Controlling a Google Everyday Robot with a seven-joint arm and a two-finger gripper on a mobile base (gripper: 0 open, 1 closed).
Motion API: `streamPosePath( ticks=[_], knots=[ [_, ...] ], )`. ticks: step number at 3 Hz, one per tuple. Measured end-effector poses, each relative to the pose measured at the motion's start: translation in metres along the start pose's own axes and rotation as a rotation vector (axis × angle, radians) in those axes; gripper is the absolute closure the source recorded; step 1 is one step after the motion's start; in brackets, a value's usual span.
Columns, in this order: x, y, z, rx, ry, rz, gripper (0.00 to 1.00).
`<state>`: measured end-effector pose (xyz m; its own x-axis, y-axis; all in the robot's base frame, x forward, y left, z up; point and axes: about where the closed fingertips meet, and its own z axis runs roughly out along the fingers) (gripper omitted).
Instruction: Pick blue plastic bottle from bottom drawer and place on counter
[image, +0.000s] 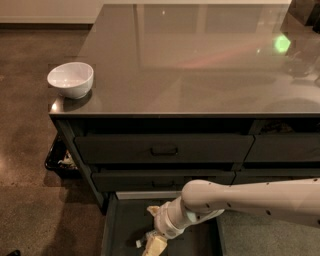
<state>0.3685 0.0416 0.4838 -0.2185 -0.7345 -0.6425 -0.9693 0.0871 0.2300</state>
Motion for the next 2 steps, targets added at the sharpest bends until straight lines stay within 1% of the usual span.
streamPosePath(
  ticks=[1, 2],
  knots=[
    [0.038, 0.014, 0.04, -0.031, 0.068, 0.037, 0.0],
    [0.065, -0.023, 0.045, 0.111, 0.092, 0.066, 0.0]
  ],
)
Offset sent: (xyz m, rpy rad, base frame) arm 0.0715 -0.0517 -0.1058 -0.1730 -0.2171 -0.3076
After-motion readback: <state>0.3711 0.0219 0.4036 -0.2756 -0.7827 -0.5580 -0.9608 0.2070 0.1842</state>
